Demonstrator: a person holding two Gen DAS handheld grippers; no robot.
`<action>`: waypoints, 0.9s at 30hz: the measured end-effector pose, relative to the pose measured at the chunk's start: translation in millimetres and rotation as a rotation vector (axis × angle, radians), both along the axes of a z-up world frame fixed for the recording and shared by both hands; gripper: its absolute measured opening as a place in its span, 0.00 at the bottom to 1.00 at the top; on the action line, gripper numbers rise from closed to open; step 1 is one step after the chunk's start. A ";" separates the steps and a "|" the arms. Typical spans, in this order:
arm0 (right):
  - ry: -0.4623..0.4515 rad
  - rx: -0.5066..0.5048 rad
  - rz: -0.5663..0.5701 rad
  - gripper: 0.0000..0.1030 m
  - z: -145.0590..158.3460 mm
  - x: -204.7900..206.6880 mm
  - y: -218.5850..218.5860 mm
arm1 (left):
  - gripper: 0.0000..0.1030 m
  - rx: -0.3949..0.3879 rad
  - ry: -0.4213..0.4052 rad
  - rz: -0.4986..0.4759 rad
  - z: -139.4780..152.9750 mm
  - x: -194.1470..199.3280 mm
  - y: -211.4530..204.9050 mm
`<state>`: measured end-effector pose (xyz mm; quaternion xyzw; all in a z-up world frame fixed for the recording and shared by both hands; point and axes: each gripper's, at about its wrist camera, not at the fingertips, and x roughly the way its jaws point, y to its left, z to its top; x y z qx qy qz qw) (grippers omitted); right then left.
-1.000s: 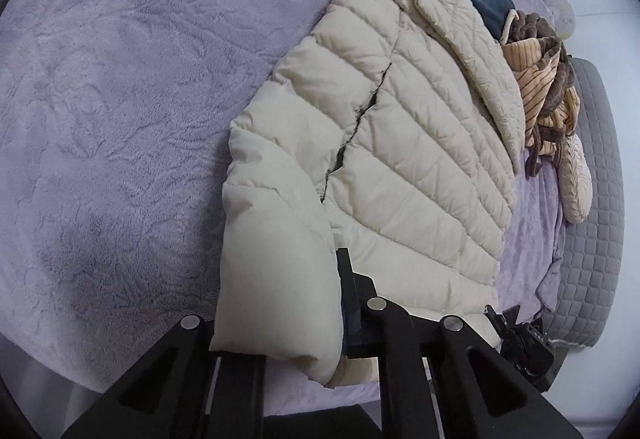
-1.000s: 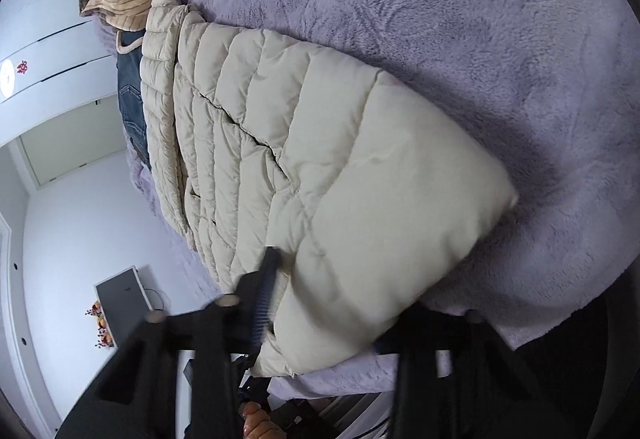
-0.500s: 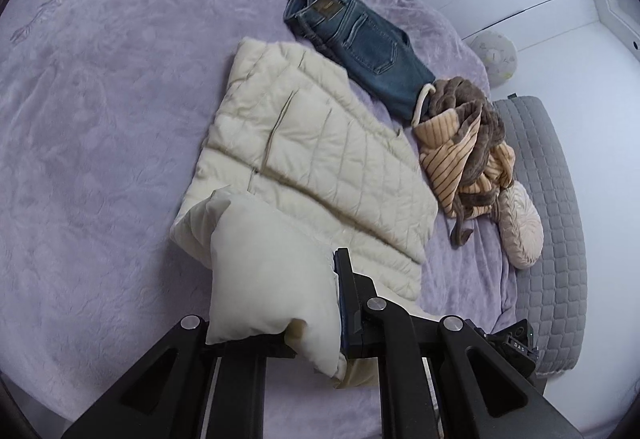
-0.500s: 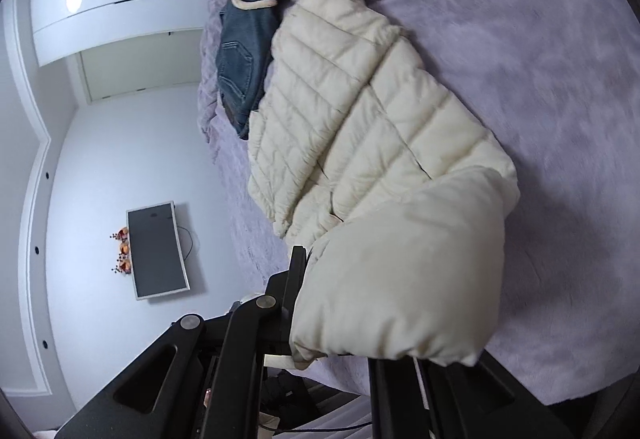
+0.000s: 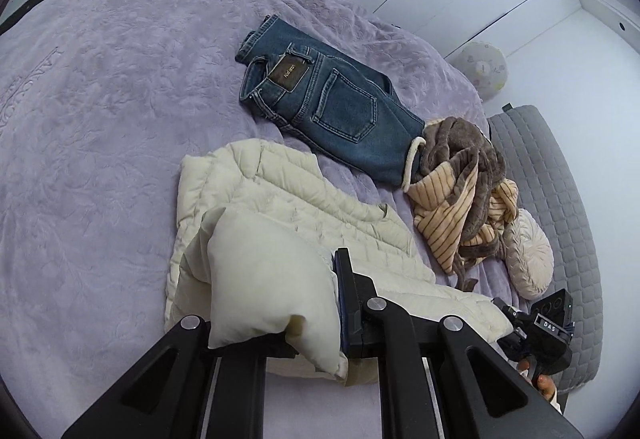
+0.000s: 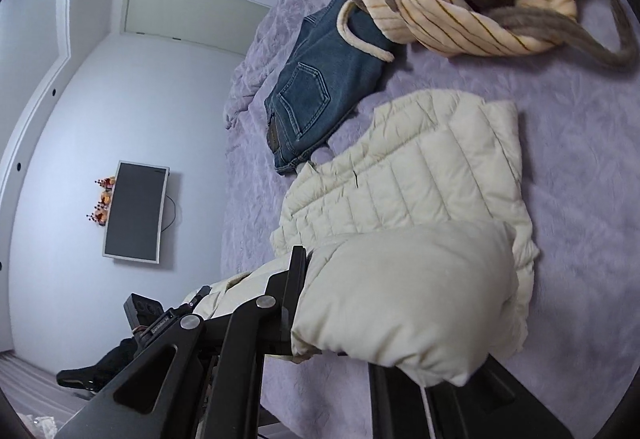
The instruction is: Fold large clothes
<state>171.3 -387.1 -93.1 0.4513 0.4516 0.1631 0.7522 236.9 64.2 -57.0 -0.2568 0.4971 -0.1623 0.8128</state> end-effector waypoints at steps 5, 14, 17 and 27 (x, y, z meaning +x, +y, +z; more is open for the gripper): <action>-0.003 -0.080 0.004 0.10 1.1 53.6 4.1 | 0.14 0.035 0.012 -0.022 -20.1 46.9 -6.3; 0.068 -0.194 0.008 0.10 -38.7 125.9 14.7 | 0.14 0.135 0.075 -0.025 -81.4 107.2 -18.7; 0.094 -0.206 -0.004 0.10 -56.5 141.1 17.6 | 0.14 0.174 0.097 -0.035 -99.4 118.7 -22.4; 0.160 -0.215 -0.018 0.14 -77.6 155.5 20.3 | 0.78 0.350 -0.025 -0.056 -74.9 110.0 -28.6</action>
